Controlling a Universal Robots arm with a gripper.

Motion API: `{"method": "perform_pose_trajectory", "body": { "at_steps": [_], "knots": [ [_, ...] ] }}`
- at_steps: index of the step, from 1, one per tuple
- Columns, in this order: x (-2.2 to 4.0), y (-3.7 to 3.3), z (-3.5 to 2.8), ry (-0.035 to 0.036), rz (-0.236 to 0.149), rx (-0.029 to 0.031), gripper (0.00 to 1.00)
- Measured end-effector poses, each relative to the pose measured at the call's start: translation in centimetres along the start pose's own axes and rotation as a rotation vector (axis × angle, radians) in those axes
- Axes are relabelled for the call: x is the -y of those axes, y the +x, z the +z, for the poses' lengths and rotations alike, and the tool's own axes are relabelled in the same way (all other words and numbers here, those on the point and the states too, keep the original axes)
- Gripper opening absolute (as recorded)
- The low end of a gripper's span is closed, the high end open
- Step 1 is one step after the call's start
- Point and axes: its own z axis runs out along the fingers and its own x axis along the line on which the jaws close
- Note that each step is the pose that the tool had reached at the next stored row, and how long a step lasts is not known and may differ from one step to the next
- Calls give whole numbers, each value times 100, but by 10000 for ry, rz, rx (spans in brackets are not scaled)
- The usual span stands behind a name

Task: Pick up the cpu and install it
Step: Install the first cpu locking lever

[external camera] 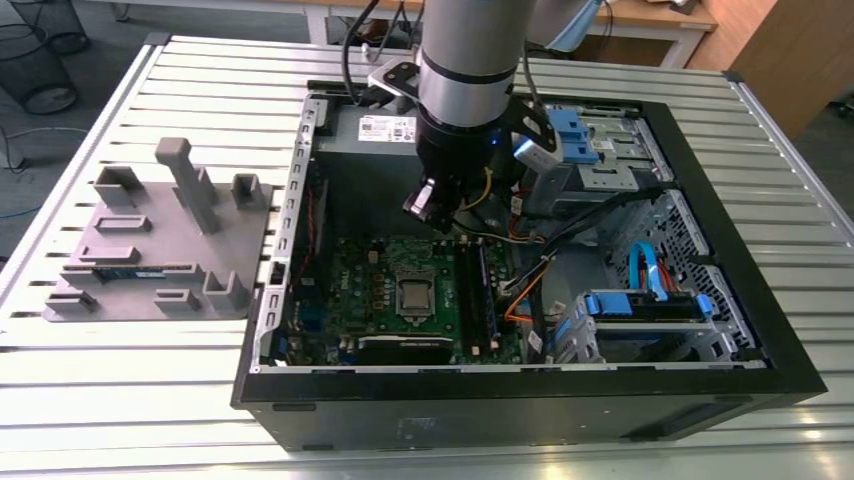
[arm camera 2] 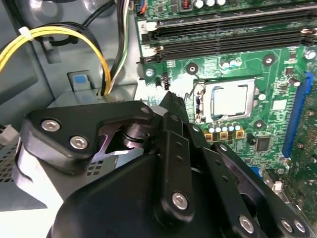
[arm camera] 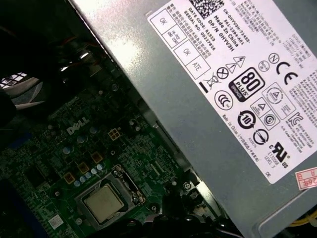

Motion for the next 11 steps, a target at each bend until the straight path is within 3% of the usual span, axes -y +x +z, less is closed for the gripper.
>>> {"method": "perform_pose_trajectory", "body": {
  "at_steps": [5,11],
  "knots": [
    [6,9,0,131,98,-168,11],
    [14,22,2,247,225,-317,11]
  ]
}}
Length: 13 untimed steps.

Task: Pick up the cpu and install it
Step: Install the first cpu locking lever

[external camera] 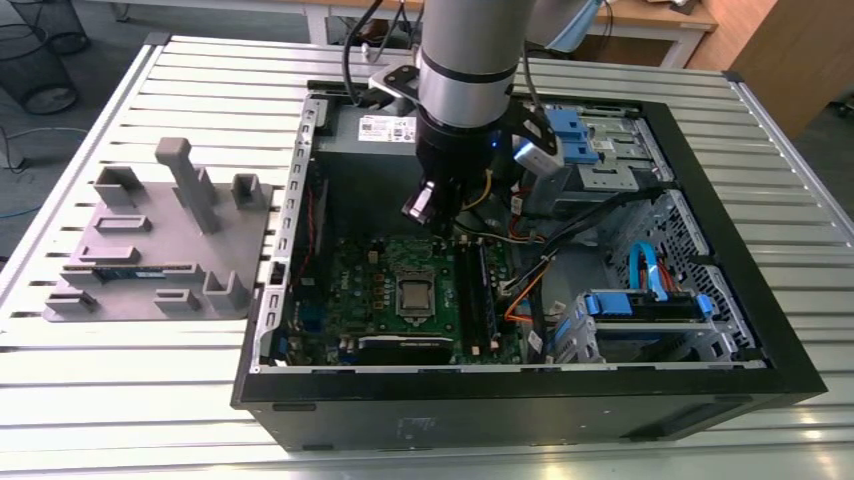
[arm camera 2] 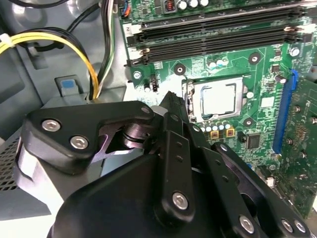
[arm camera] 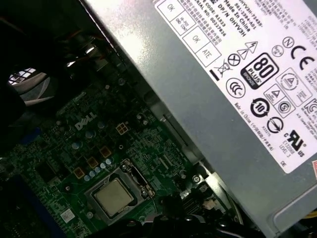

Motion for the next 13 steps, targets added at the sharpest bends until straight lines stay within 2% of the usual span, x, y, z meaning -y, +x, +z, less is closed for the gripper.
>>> {"method": "perform_pose_trajectory", "body": {
  "at_steps": [3,13],
  "knots": [
    [5,10,2,23,72,-32,11],
    [56,79,15,24,283,-40,11]
  ]
}}
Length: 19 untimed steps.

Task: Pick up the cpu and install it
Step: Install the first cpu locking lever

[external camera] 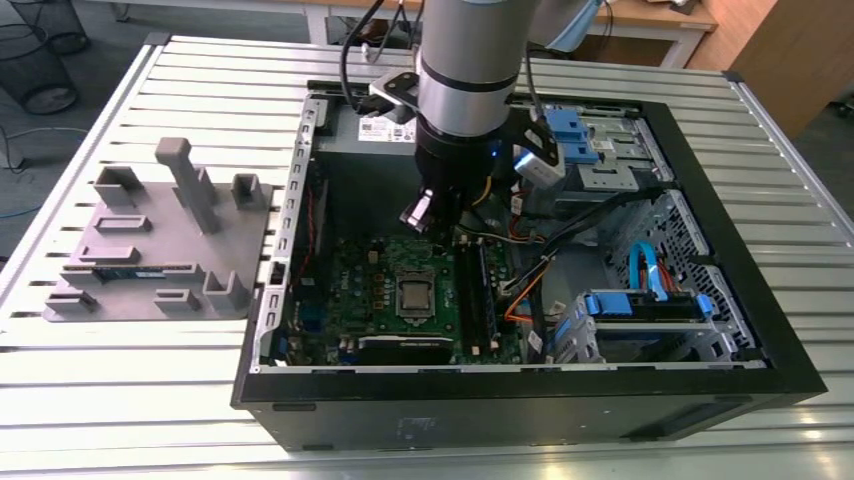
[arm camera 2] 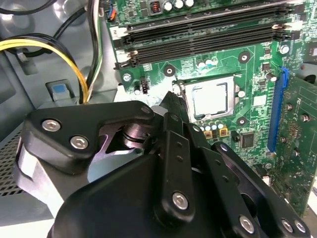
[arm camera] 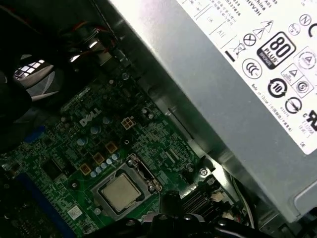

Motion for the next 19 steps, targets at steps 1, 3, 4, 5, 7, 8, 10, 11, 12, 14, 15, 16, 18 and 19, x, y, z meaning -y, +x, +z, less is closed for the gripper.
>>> {"method": "perform_pose_trajectory", "body": {
  "at_steps": [1,3,4,5,7,8,10,11,12,14,15,16,18,19],
  "knots": [
    [5,11,3,0,13,-2,11],
    [14,32,10,0,39,-4,11],
    [19,41,15,-1,53,-3,11],
    [24,50,20,-1,68,-3,11],
    [30,64,28,-1,96,-4,11],
    [30,64,31,-1,101,-4,11],
    [31,64,31,1,100,-7,11],
    [31,64,31,1,100,-7,11],
    [31,65,31,1,100,-7,11],
    [31,65,31,1,100,-7,11],
    [32,66,34,0,100,-5,11],
    [33,67,38,1,100,-5,11],
    [38,72,49,5,100,-11,11],
    [40,75,55,7,100,-13,11]
  ]
}}
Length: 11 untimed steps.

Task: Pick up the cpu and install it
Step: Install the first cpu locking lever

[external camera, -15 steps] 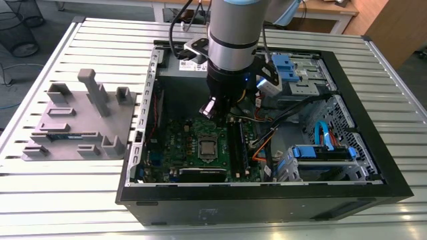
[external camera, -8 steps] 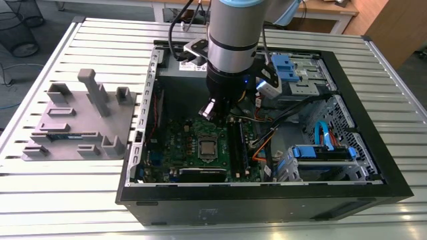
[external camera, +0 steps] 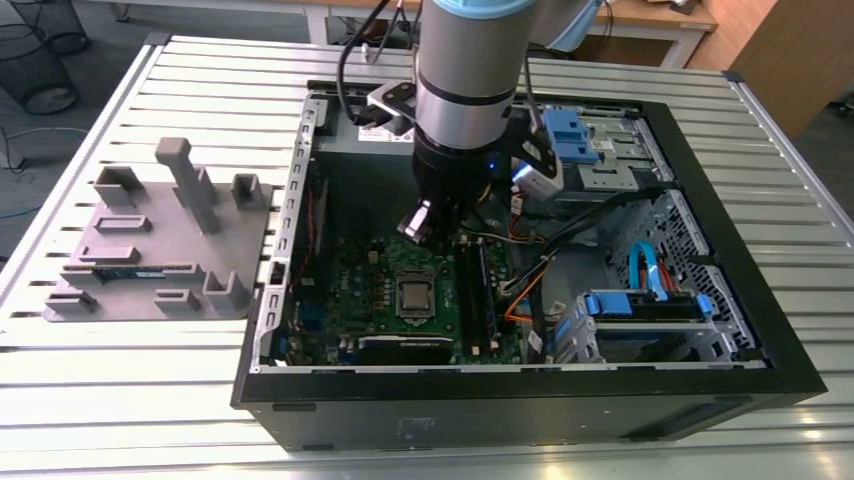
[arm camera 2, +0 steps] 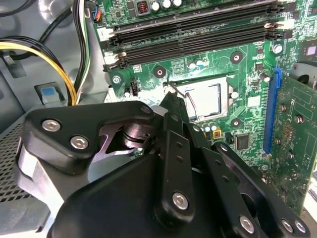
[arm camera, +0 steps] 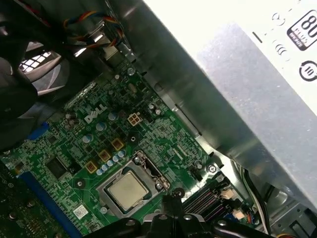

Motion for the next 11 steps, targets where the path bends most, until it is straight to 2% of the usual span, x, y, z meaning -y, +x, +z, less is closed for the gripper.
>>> {"method": "perform_pose_trajectory", "body": {
  "at_steps": [6,11],
  "knots": [
    [10,13,37,54,8,-63,11],
    [13,24,67,183,58,-214,11]
  ]
}}
